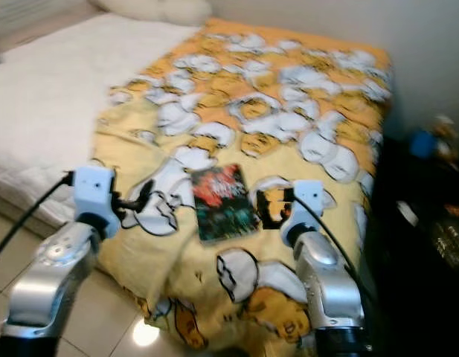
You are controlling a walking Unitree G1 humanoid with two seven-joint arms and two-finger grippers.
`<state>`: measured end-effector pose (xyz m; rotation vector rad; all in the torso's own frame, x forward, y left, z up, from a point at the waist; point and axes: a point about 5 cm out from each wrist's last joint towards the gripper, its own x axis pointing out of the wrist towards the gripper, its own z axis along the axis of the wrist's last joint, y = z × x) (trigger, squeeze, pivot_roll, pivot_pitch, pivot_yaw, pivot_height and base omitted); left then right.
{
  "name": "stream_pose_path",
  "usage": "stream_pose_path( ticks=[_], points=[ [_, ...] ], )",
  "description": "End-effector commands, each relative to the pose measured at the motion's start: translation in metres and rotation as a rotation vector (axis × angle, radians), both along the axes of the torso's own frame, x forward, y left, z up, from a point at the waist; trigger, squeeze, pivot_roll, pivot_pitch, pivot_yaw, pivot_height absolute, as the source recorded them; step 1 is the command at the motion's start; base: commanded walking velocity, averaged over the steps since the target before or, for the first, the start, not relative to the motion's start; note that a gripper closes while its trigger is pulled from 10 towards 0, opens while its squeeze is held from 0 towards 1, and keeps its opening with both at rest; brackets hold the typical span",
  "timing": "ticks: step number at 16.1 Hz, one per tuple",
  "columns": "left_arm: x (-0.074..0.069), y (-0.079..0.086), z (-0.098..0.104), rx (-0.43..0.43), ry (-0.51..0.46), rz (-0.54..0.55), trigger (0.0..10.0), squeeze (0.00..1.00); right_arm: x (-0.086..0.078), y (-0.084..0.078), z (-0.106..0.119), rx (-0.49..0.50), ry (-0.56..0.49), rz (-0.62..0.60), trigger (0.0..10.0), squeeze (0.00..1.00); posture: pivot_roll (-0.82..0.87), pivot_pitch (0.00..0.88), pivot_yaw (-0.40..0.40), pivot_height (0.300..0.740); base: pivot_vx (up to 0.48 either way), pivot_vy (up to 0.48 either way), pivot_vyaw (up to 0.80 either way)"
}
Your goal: Clean up the room
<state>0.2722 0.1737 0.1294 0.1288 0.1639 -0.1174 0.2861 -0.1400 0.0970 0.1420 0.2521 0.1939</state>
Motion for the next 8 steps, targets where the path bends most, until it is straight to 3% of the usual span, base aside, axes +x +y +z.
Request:
stream_pose_path(
  ticks=[1, 7, 8],
  points=[
    [0.0012, -0.0074, 0.0, -0.009, 0.003, -0.027, 10.0, 0.57, -0.0033, -0.0077, -0.0046, -0.012, 0.02, -0.026, 10.0, 0.0, -0.1, 0.0, 0.016, 0.74, 0.36, 0.0, 0.0],
    [0.0003, -0.0092, -0.0013, -0.01, 0.009, -0.035, 10.0, 0.56, -0.003, -0.0097, -0.0052, -0.01, 0.022, -0.034, 10.0, 0.0, -0.1, 0.0, 0.019, 0.74, 0.342, 0.0, 0.0],
    [0.0001, -0.0107, -0.0012, -0.016, 0.005, -0.052, 10.0, 0.53, -0.0044, -0.0097, -0.0082, -0.002, 0.042, -0.025, 10.0, 0.0, -0.1, 0.0, 0.021, 0.74, 0.0, 0.0, 0.0]
  ],
)
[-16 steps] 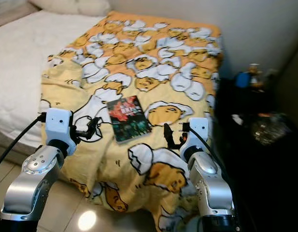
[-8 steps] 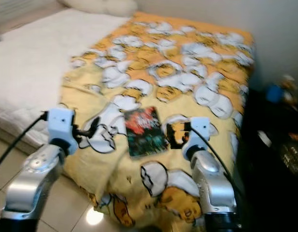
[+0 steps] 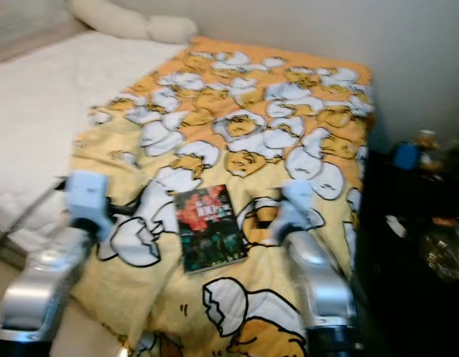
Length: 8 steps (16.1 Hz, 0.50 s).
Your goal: Clean up the room
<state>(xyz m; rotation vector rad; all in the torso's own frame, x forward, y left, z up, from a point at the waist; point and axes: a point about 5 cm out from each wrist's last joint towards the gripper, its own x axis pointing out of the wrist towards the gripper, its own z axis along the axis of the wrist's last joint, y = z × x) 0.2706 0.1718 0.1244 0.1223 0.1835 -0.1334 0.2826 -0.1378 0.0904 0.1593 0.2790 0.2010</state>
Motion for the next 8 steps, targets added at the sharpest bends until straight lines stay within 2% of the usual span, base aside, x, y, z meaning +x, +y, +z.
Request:
stream_pose_path(
  ticks=[1, 3, 4, 7, 8],
  points=[
    [0.002, -0.009, 0.004, -0.006, -0.014, -0.044, 10.0, 0.53, -0.002, -0.012, -0.003, -0.018, 0.026, -0.028, 10.0, 0.0, -0.1, 0.0, 0.021, 0.74, 0.0, 0.0, 0.0],
    [0.001, -0.011, 0.003, 0.001, -0.01, -0.065, 10.0, 0.53, -0.003, -0.015, -0.008, 0.01, 0.042, -0.025, 10.0, 0.0, -0.1, 0.0, 0.021, 0.74, 0.0, 0.0, 0.0],
    [-0.001, -0.012, 0.002, 0.006, 0.001, -0.129, 10.0, 0.53, -0.003, -0.02, -0.015, 0.036, 0.063, -0.004, 10.0, 1.0, -0.1, 0.0, 0.023, 0.74, 0.0, 0.0, 0.0],
    [-0.006, -0.013, 0.0, -0.001, 0.027, -0.213, 10.0, 0.53, -0.003, -0.022, -0.022, 0.07, 0.093, 0.052, 10.0, 1.0, -0.1, 0.0, 0.022, 0.74, 0.0, 0.0, 0.0],
    [-0.01, -0.014, 0.0, -0.018, 0.048, -0.275, 10.0, 0.53, -0.001, -0.022, -0.025, 0.091, 0.109, 0.099, 10.0, 1.0, -0.09, 0.0, 0.019, 0.74, 0.0, 0.0, 0.0]
  ],
)
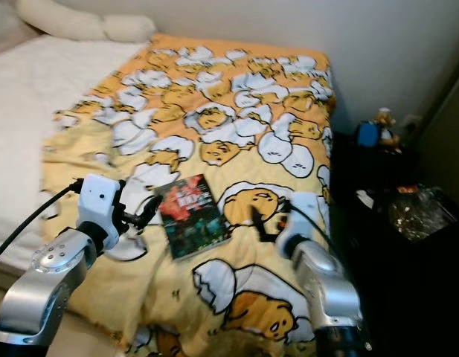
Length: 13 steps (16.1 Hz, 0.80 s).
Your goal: Clean up the room
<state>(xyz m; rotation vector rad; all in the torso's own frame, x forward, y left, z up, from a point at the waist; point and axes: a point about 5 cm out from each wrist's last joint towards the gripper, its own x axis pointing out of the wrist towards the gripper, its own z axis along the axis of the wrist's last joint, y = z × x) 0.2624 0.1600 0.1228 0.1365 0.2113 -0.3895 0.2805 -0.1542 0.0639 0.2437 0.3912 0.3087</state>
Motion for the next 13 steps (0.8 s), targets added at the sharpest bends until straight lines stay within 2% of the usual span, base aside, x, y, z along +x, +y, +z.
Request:
stream_pose_path(
  ticks=[1, 3, 4, 5, 7, 8, 9, 13],
  points=[
    [-0.003, -0.002, 0.001, -0.016, 0.014, -0.044, 10.0, 0.53, 0.002, -0.007, 0.0, 0.01, 0.004, 0.004, 10.0, 1.0, -0.09, 0.0, 0.017, 0.74, 0.0, 0.0, 0.0],
    [-0.006, -0.001, 0.001, 0.006, 0.027, -0.08, 10.0, 0.53, 0.008, -0.011, -0.002, 0.003, 0.014, 0.024, 10.0, 1.0, -0.08, 0.0, 0.009, 0.74, 0.0, 0.0, 0.0],
    [-0.007, 0.001, -0.001, 0.016, 0.039, -0.065, 10.0, 0.53, 0.012, -0.013, -0.001, -0.001, 0.012, 0.031, 10.0, 1.0, -0.08, 0.0, 0.002, 0.74, 0.0, 0.0, 0.0],
    [-0.004, 0.006, -0.001, 0.029, 0.03, 0.008, 10.0, 0.53, 0.013, -0.013, 0.003, 0.003, -0.005, 0.035, 10.0, 1.0, -0.08, 0.0, 0.0, 0.74, 0.0, 0.0, 0.0],
    [-0.001, 0.008, 0.0, 0.04, 0.01, 0.043, 10.0, 0.51, 0.013, -0.013, 0.005, 0.003, -0.015, 0.033, 10.0, 1.0, -0.08, 0.0, -0.002, 0.74, 0.0, 0.0, 0.0],
    [0.004, 0.009, -0.002, 0.036, -0.004, 0.141, 10.0, 0.49, 0.009, -0.009, 0.016, 0.013, -0.067, -0.011, 10.0, 1.0, -0.1, 0.0, 0.003, 0.74, 0.0, 0.0, 0.0],
    [0.004, 0.007, -0.002, 0.024, -0.01, 0.164, 10.0, 0.36, 0.005, -0.008, 0.019, 0.02, -0.093, -0.033, 10.0, 1.0, -0.1, 0.0, 0.008, 0.74, 0.0, 0.0, 0.0],
    [0.003, 0.0, -0.002, 0.03, -0.027, 0.149, 10.0, 0.38, -0.002, -0.004, 0.02, 0.012, -0.1, -0.051, 10.0, 1.0, -0.12, 0.0, 0.012, 0.74, 0.0, 0.0, 0.0]
  ],
)
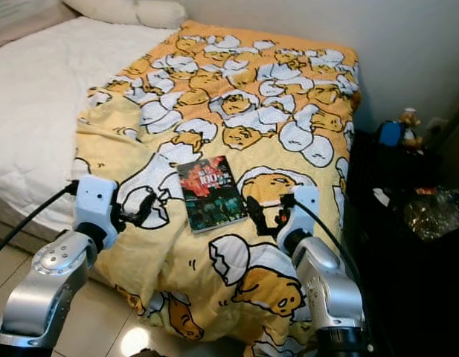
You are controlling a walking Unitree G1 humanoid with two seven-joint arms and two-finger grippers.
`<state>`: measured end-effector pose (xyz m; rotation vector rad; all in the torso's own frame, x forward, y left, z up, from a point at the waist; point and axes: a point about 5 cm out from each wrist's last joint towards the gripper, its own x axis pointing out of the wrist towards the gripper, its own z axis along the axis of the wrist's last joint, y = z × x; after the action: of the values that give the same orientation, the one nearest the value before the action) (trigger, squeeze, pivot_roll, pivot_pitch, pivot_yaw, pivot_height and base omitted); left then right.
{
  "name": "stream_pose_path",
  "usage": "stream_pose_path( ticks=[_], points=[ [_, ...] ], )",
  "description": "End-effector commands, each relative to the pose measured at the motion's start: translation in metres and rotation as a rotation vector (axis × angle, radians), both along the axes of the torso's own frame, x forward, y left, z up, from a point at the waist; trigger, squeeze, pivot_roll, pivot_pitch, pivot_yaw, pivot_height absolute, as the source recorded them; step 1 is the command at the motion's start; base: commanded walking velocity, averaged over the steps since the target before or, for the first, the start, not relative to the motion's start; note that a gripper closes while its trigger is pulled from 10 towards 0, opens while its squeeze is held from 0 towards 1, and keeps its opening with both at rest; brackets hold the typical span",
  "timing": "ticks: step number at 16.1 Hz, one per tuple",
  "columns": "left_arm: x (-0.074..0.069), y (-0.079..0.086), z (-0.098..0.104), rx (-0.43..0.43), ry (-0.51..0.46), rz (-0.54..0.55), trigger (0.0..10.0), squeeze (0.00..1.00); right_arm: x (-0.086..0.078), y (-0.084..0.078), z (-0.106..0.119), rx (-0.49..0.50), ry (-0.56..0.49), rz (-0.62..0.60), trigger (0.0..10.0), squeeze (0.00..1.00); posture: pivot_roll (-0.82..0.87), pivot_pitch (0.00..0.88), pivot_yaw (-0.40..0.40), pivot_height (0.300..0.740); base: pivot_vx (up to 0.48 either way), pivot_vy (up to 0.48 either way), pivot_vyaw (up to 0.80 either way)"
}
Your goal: Clean up the room
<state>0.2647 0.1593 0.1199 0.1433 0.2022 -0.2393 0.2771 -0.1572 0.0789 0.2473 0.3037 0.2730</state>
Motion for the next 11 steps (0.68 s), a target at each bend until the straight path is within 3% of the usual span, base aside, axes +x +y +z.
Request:
stream_pose_path(
  ticks=[1, 2, 3, 6, 9, 11],
  points=[
    [0.001, -0.0011, 0.0014, 0.005, -0.009, 0.004, 10.0, 0.39, -0.0014, 0.0001, 0.0032, -0.028, -0.003, -0.013, 10.0, 1.0, -0.12, 0.0, 0.01, 0.74, 0.0, 0.0, 0.0],
    [0.0009, -0.0014, 0.0018, 0.006, -0.011, 0.004, 10.0, 0.39, -0.0014, 0.0006, 0.0021, -0.056, 0.006, -0.018, 10.0, 0.2, -0.11, 0.0, 0.009, 0.74, 0.0, 0.0, 0.0],
    [0.001, -0.0011, 0.0025, 0.013, -0.016, 0.001, 10.0, 0.39, -0.0007, 0.0013, 0.0023, -0.06, 0.006, -0.025, 10.0, 0.0, -0.11, 0.0, 0.006, 0.74, 0.292, 0.0, 0.0],
    [0.0019, -0.0005, 0.0037, 0.018, -0.022, -0.003, 10.0, 0.4, -0.0002, 0.0021, 0.0031, -0.045, 0.009, -0.032, 10.0, 0.0, -0.11, 0.0, 0.006, 0.74, 0.323, 0.0, 0.0],
    [0.0029, -0.0004, 0.0044, 0.023, -0.025, -0.009, 10.0, 0.4, 0.0006, 0.0011, 0.0027, -0.059, 0.021, -0.05, 10.0, 0.0, -0.11, 0.0, 0.01, 0.74, 0.342, 0.0, -0.76],
    [0.003, -0.0004, 0.0044, 0.023, -0.024, -0.011, 10.0, 0.4, 0.0015, 0.0003, 0.0034, -0.066, 0.011, -0.055, 10.0, 0.0, -0.11, 0.0, 0.015, 0.74, 0.347, 0.0, 0.0]
  ],
)
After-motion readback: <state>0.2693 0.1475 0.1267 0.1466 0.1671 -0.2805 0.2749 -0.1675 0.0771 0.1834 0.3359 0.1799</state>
